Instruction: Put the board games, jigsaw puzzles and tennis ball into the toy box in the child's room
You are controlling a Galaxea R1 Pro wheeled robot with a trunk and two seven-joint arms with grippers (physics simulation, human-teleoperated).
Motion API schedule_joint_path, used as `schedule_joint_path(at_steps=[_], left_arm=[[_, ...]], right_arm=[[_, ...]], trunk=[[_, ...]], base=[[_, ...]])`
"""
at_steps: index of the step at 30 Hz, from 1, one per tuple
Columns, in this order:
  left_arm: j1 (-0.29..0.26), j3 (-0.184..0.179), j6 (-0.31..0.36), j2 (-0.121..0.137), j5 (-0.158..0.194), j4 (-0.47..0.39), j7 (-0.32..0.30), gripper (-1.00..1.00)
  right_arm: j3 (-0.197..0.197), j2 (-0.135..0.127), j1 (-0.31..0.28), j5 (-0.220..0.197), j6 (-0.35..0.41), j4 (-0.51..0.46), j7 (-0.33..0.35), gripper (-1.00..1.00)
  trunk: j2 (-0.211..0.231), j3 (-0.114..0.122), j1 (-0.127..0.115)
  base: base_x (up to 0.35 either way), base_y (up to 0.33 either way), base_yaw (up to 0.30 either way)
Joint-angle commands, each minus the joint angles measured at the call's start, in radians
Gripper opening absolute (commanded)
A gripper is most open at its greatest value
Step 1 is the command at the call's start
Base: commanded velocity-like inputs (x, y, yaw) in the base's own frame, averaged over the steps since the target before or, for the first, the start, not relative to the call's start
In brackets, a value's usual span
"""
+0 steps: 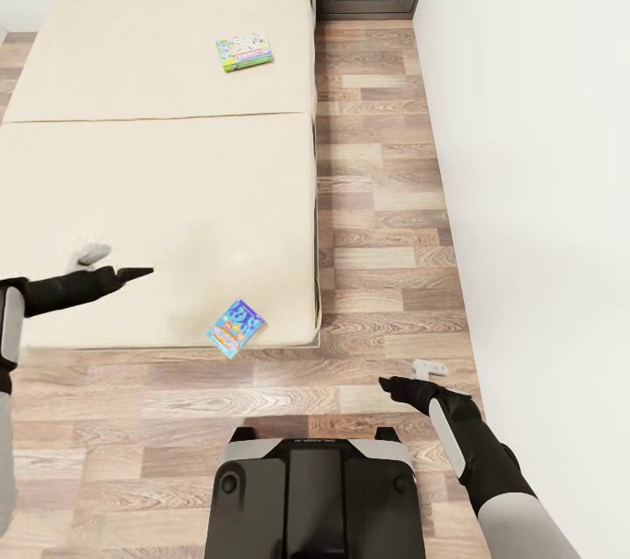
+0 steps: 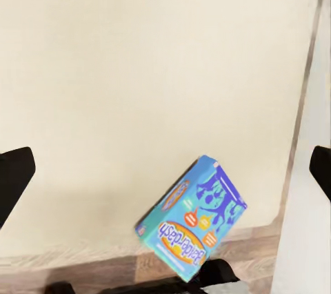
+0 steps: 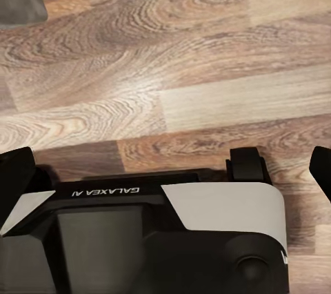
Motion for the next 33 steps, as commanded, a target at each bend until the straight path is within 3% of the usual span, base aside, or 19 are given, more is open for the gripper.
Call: schedule_joint_path(at_steps=[1, 4, 7, 11, 15, 18, 21, 26, 33], left_arm=[[0.030, 0.002, 0.012, 0.034, 0.003, 0.008, -0.102, 1.00], [0.094, 0.002, 0.011, 0.075, -0.003, 0.029, -0.254, 1.00], [0.167, -0.001, -0.013, 0.090, -0.007, 0.045, -0.341, 1.00], [0.218, -0.004, -0.070, 0.095, -0.002, 0.049, -0.383, 1.00], [0.234, -0.004, -0.091, 0.098, -0.001, 0.051, -0.418, 1.00], [0.238, -0.006, -0.098, 0.095, 0.000, 0.050, -0.434, 1.00], [0.239, -0.006, -0.100, 0.093, 0.002, 0.050, -0.439, 1.00], [0.240, -0.006, -0.101, 0.093, 0.004, 0.050, -0.444, 1.00], [0.240, -0.004, -0.101, 0.098, 0.004, 0.050, -0.491, 1.00]], right_arm=[[-0.004, 0.001, 0.000, -0.004, 0.007, -0.002, 0.007, 1.00], [-0.005, 0.001, 0.000, -0.007, 0.009, -0.002, 0.019, 1.00], [-0.005, 0.001, 0.000, -0.008, 0.010, -0.003, 0.080, 1.00], [-0.035, -0.013, 0.000, -0.010, 0.011, -0.002, 0.231, 1.00], [-0.115, -0.047, 0.000, -0.012, 0.014, -0.002, 0.436, 1.00], [-0.174, -0.057, 0.000, -0.011, 0.016, -0.001, 0.587, 1.00], [-0.197, -0.058, 0.000, -0.012, 0.017, -0.001, 0.663, 1.00], [-0.220, -0.049, 0.000, -0.019, 0.018, -0.001, 0.715, 1.00], [-0.247, -0.053, 0.000, -0.047, 0.017, 0.009, 0.729, 1.00]], trunk=[[-0.001, -0.001, 0.001], [-0.001, -0.001, 0.001], [-0.001, -0.001, 0.001], [-0.001, -0.001, 0.001], [-0.001, -0.001, 0.001], [-0.001, -0.001, 0.001], [-0.001, -0.001, 0.001], [-0.001, -0.001, 0.001], [-0.001, 0.001, 0.001]], base=[[0.000, 0.000, 0.000], [0.000, 0.000, 0.000], [0.000, 0.000, 0.000], [0.000, 0.000, 0.000], [0.000, 0.000, 0.000], [0.000, 0.000, 0.000], [0.000, 0.000, 0.000], [-0.003, 0.000, 0.000], [-0.083, 0.121, -0.023]])
